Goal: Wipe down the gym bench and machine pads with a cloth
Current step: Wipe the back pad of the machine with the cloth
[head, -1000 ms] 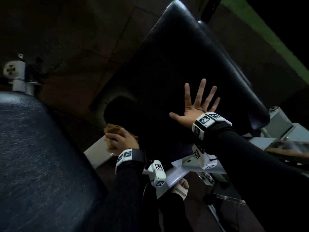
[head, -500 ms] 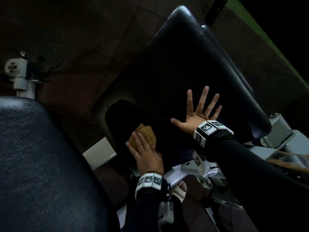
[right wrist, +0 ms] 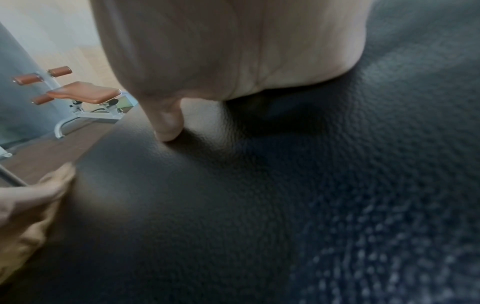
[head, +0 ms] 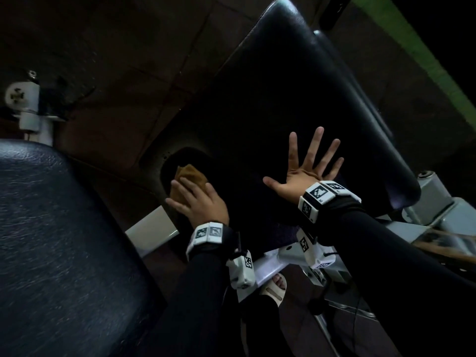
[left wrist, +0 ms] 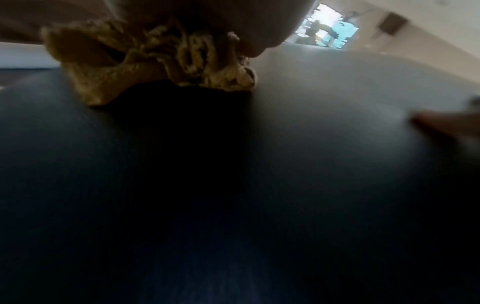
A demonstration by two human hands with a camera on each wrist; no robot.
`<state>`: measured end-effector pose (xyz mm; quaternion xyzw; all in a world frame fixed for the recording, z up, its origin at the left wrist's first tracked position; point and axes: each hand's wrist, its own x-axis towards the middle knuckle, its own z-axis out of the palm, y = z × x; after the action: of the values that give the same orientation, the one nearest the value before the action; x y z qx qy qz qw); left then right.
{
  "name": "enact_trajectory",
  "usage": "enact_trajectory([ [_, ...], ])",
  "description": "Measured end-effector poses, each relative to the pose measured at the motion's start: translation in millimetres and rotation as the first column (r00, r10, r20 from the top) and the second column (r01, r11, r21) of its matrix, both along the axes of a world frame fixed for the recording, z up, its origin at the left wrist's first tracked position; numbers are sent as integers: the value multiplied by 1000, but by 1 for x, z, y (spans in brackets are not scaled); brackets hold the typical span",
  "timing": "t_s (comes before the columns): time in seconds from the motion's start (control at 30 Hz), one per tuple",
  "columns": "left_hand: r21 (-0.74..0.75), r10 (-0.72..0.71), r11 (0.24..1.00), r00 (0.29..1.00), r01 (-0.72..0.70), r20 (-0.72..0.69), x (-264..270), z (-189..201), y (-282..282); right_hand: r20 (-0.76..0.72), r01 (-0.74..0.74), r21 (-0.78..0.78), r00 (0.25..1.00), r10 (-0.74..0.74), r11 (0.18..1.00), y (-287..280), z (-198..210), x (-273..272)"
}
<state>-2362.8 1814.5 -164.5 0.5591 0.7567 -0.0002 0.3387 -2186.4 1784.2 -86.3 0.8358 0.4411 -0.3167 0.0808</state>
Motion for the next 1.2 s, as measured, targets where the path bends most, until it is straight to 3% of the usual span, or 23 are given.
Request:
enact_trajectory([
  [0.13,101,-301,948,953,303,-36,12,4,-49,5,2,-8,1000,-2,1000,1,1,-1],
  [0.27,55,-353,933,935,355,-32,5,0,-76,11,7,-1,1000,-7,1000,1,1,-2],
  [0.43,101,-390,917,920,385,30,13,4,-40,23,20,-9,1000,-20,1000,2,0,-3],
  [0.57,204,-452,868,890,453,-55,20,5,31,25,33,-31,999,-32,999,4,-1,-2],
  [0.77,210,-310,926,949,313,-51,-26,-22,112,25,36,-44,999,-35,998,4,-2,-3],
  [0.87,161,-17,987,1000,19,-11,-59,-33,94,42,42,-36,998,-40,998,4,-5,-3],
  [1.0,105,214,972,977,-212,-11,-62,-33,39,48,46,-14,998,-46,999,3,-6,-3],
  [1.07,74,191,979,982,-189,-13,-46,-27,17,56,48,-8,997,-47,999,3,-6,-3],
  [1.2,40,-78,996,997,77,29,-3,-9,-11,74,58,-10,996,-57,998,3,-7,-3],
])
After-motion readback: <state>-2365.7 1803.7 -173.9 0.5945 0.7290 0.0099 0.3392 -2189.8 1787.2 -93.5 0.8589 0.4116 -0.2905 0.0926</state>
